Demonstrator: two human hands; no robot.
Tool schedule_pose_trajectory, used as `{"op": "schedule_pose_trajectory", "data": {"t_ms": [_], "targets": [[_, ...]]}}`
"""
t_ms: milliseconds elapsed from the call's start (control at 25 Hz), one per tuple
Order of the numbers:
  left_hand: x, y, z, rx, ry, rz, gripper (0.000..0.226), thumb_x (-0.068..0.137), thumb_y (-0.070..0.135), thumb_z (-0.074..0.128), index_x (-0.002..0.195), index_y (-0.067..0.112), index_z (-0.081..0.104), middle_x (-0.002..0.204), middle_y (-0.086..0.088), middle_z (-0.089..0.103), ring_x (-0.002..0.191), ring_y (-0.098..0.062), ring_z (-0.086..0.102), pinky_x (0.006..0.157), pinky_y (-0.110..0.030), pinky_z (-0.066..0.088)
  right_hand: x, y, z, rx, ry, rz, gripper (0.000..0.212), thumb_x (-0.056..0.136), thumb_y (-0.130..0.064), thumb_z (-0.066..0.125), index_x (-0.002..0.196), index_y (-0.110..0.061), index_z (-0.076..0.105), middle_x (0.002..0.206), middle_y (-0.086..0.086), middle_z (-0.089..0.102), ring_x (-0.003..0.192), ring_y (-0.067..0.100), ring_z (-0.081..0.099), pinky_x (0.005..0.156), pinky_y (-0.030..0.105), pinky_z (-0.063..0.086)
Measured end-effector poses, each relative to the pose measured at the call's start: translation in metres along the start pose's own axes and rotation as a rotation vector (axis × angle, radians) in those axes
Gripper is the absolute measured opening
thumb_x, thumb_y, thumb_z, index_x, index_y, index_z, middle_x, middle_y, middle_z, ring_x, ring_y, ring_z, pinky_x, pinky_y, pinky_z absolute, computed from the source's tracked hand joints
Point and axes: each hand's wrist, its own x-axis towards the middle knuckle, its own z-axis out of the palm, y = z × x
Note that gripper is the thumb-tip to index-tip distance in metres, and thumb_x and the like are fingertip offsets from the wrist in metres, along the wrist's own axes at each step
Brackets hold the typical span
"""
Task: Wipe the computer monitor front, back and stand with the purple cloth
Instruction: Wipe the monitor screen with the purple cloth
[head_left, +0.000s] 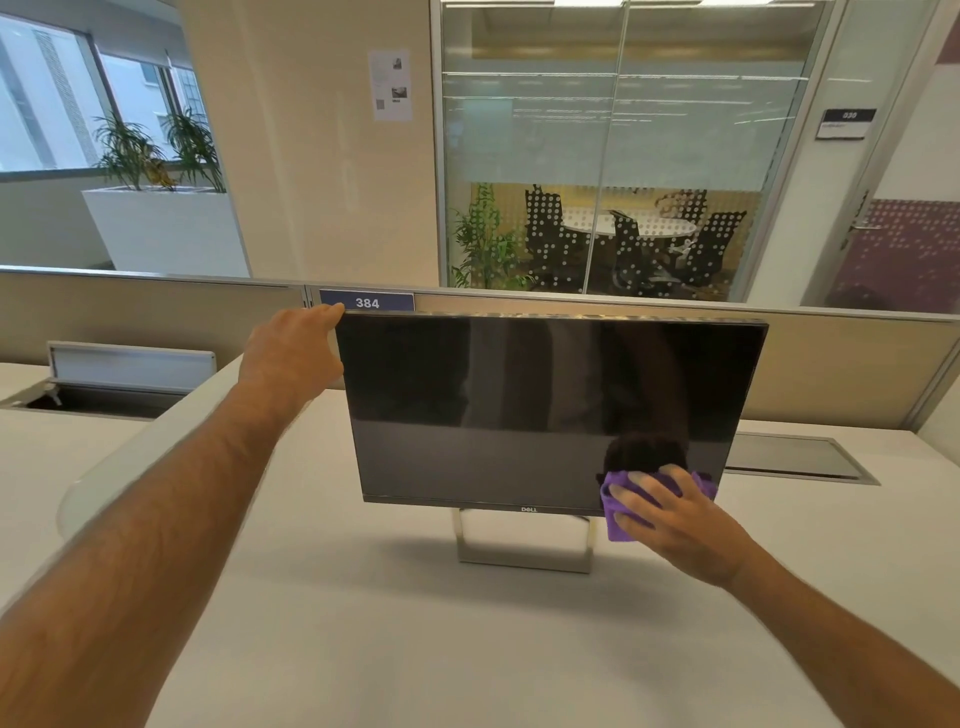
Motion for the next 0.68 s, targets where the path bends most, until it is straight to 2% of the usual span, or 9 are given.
{"op": "schedule_pose_trajectory", "data": {"t_ms": [40,200,360,560,680], "targets": [[0.0,0.0,0.001,-0.006,0.0,-0.001,0.062,0.091,0.012,0.064,0.148,0.019,0.041,0.143,-0.011,0.052,0.123,-0.038,0.055,0.102,-0.051,0.045,-0.004,0.004,0.001,-0.006,0.009,0.007,0.087,0.033,-0.019,0.101,0.113,-0.015,0.069,0.124,0.013,0.065,0.109,0.04,0.063,0.087,0.055,0.052],[0.002,0.0,0.002,-0.01,0.002,-0.001,0.062,0.091,0.011,0.064,0.148,0.019,0.041,0.142,-0.011,0.053,0.122,-0.039,0.055,0.101,-0.053,0.046,-0.005,0.021,-0.004,0.084,0.102,0.235,0.086,0.047,-0.013,0.096,0.124,-0.013,0.058,0.131,0.017,0.059,0.117,0.042,0.053,0.091,0.055,0.048],[0.0,0.001,0.001,-0.015,0.01,-0.007,0.061,0.091,0.009,0.063,0.148,0.018,0.041,0.142,-0.012,0.053,0.121,-0.04,0.055,0.1,-0.053,0.046,-0.019,0.021,0.005,-0.006,0.017,0.03,0.097,0.037,-0.016,0.1,0.123,-0.013,0.055,0.13,0.015,0.061,0.114,0.042,0.058,0.088,0.056,0.051],[0.001,0.002,0.001,-0.017,0.001,-0.008,0.062,0.091,0.009,0.062,0.148,0.018,0.041,0.143,-0.012,0.052,0.123,-0.04,0.054,0.101,-0.053,0.045,-0.022,0.036,0.003,0.065,0.098,0.258,0.089,0.048,-0.011,0.095,0.127,-0.013,0.054,0.134,0.019,0.056,0.12,0.044,0.05,0.09,0.056,0.046],[0.0,0.0,0.002,-0.018,0.001,-0.017,0.061,0.092,0.009,0.062,0.148,0.018,0.04,0.144,-0.012,0.051,0.124,-0.04,0.053,0.102,-0.053,0.045,-0.036,0.03,0.015,0.022,0.033,0.111,0.098,0.038,-0.011,0.098,0.124,-0.013,0.052,0.129,0.018,0.06,0.117,0.042,0.048,0.086,0.057,0.05]]}}
